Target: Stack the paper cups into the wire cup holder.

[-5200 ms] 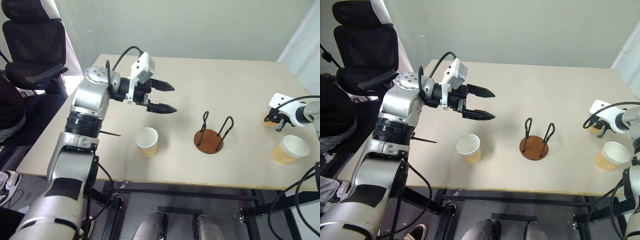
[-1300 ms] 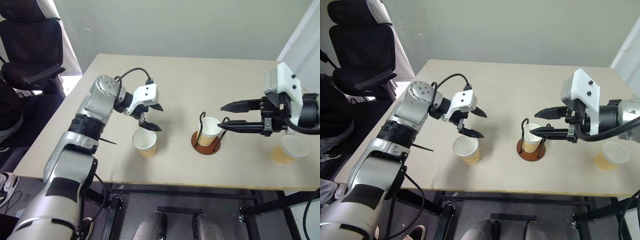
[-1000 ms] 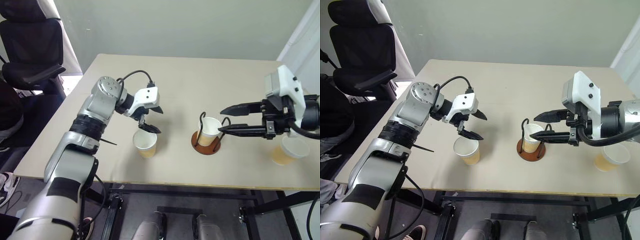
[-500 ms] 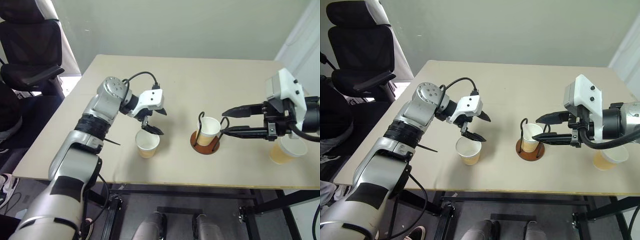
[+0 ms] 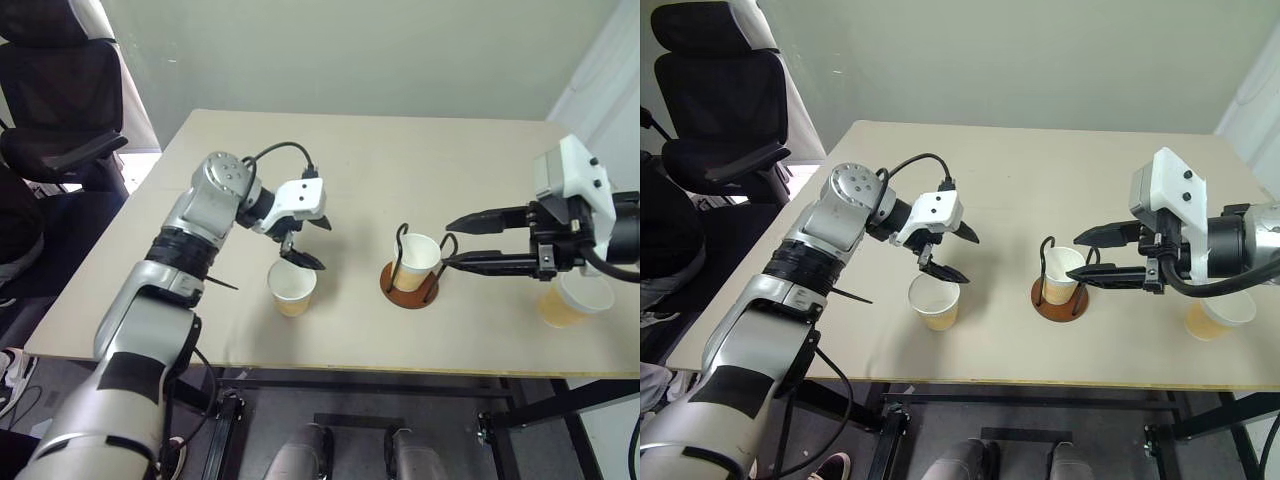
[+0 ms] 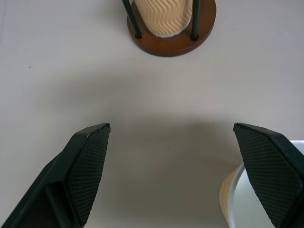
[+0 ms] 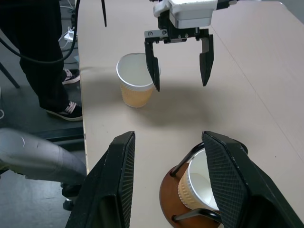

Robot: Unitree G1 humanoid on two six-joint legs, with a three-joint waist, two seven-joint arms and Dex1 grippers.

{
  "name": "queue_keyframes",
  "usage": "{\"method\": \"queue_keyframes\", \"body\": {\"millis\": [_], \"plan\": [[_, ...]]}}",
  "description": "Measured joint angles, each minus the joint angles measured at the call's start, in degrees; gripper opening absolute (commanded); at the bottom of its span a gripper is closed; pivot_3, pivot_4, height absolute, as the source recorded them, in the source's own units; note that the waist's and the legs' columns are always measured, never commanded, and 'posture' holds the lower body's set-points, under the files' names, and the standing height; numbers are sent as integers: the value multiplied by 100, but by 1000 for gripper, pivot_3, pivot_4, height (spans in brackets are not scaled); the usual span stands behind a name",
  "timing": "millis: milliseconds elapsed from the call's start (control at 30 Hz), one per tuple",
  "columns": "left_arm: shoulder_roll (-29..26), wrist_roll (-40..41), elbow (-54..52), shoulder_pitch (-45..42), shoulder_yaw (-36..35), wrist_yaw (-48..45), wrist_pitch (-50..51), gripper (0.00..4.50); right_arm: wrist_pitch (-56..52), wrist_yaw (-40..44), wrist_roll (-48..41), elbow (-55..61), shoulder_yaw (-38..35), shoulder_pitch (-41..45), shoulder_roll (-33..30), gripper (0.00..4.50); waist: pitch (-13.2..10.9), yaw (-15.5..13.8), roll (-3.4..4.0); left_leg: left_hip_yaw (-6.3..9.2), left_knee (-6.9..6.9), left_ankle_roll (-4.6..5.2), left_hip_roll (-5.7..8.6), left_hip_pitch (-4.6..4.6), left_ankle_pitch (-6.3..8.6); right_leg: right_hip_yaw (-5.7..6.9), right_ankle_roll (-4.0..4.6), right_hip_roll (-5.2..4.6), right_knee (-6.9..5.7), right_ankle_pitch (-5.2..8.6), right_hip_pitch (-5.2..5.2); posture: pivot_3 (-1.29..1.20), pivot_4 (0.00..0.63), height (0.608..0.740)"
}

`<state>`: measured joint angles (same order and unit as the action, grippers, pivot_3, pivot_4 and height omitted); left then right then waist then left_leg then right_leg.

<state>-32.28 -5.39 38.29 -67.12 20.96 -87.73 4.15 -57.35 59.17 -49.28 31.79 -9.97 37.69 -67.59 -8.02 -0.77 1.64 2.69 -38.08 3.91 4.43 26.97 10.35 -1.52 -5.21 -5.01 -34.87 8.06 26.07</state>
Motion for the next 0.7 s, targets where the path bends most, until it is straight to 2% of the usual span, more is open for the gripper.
{"method": "queue_keyframes", "body": {"millis": [700], "plan": [[-219, -156, -11, -84, 127, -178, -140, 4500, 18, 113, 2, -23, 0, -60, -122, 2204, 0, 14, 0, 0, -1, 0, 0, -1, 0, 0, 2, 0, -3, -1, 1, 0, 150, 740]]}}
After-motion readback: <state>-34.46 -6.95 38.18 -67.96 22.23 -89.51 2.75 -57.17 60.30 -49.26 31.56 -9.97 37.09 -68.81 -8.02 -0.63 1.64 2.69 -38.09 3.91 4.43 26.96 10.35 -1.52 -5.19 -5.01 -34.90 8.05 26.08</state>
